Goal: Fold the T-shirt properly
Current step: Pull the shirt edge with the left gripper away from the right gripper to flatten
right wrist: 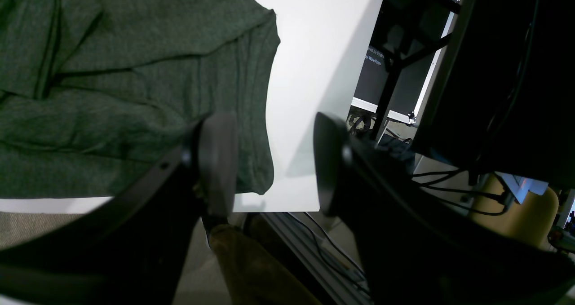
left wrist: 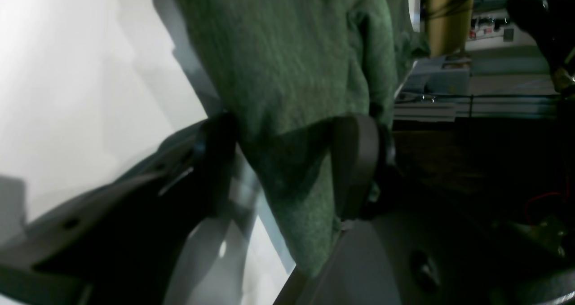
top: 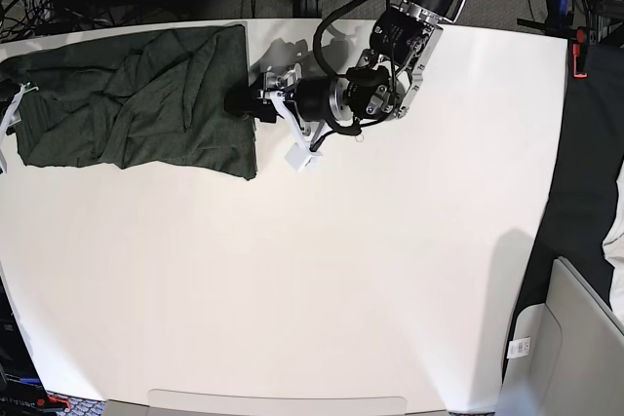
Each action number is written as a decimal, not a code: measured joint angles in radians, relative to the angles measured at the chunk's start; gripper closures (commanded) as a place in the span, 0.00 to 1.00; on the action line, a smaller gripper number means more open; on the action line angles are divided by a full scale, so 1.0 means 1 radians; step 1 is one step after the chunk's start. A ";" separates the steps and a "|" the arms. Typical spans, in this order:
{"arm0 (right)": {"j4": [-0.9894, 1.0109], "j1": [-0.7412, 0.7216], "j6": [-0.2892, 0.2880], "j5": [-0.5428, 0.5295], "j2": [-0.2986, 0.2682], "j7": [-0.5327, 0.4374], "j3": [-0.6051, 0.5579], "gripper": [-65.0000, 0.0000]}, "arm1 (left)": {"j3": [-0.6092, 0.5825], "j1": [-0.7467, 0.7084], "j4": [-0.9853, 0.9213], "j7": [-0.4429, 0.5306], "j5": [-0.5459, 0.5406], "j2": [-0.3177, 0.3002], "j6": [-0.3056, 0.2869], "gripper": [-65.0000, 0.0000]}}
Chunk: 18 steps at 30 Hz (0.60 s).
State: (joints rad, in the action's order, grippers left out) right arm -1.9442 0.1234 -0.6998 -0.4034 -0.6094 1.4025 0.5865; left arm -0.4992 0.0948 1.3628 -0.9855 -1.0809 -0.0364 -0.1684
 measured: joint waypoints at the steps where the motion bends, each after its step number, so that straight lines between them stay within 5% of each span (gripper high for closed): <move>1: 0.000 -0.001 0.000 0.000 0.000 0.000 0.000 0.62 | 0.000 0.000 0.000 0.000 0.001 0.000 0.000 0.51; 8: 0.000 -0.002 0.000 0.000 0.000 0.000 0.000 0.62 | 0.001 0.000 -0.002 0.003 0.005 0.006 0.000 0.70; 14: 0.000 -0.002 0.000 0.000 0.000 0.000 0.000 0.62 | 0.002 0.002 -0.002 0.000 0.004 0.005 0.000 0.97; 18: 0.000 -0.002 0.000 0.000 0.000 0.000 0.000 0.62 | 0.004 0.003 -0.003 -0.003 -0.002 -0.002 -0.002 0.99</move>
State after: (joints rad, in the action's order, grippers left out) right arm -1.9438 0.1215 -0.6998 -0.4034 -0.6094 1.4025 0.5865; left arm -0.4950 0.0978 1.3602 -0.9886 -1.0828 -0.0380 -0.1703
